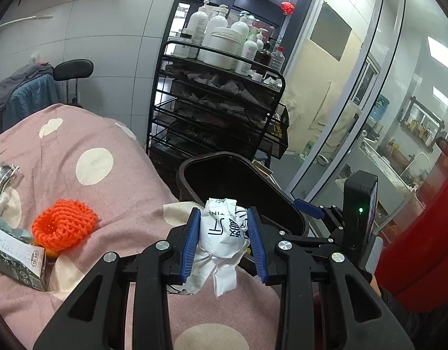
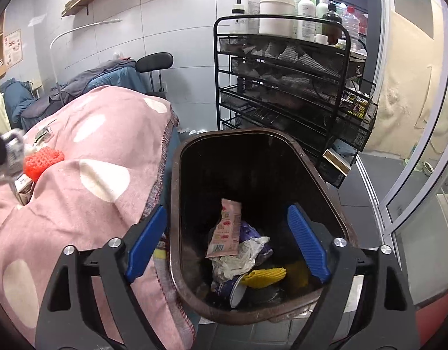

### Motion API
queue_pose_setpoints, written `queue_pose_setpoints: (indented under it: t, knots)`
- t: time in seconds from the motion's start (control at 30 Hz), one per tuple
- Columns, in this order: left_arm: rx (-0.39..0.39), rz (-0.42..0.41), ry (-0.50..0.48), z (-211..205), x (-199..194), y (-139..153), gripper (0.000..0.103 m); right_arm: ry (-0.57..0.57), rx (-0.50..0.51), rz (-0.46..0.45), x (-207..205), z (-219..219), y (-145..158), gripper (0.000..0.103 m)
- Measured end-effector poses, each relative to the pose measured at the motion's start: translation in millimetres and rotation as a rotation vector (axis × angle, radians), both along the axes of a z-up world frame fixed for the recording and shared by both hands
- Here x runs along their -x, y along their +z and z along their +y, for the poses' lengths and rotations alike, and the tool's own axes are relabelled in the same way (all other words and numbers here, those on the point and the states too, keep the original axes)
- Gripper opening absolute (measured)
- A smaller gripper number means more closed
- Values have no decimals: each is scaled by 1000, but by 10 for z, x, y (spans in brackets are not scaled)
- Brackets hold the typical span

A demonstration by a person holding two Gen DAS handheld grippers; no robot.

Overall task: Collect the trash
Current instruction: 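Lower the white tissue into the bin and open the left tool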

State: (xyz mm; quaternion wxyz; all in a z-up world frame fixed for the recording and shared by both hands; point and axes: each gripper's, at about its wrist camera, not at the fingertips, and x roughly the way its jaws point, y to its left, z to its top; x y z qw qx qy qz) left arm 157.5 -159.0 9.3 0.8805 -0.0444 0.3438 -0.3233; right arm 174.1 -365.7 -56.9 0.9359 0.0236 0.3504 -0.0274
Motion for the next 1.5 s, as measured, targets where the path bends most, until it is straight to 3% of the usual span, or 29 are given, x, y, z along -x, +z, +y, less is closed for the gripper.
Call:
queue_pose_setpoints:
  t: [0.37,0.97,1.1,1.17,1.5]
  knots:
    - [-17,68,-93,-529,-280,-142,33,11,-4,-13,368,41,81,89]
    - [-142,122,-175,-1219,-527,-404,34,4,-20,26,643,65,-28,91]
    - [-159,136,-181,-1278,-560,-454,47,5,-26,30,677,66,-37,91]
    - [-161,136,-172,-1283,-574,-460,71,9,-23,32,689,81,-40,91]
    - [-128,51,-119,-1052,-429,-287,93,6,-25,25,679,79,-31,94]
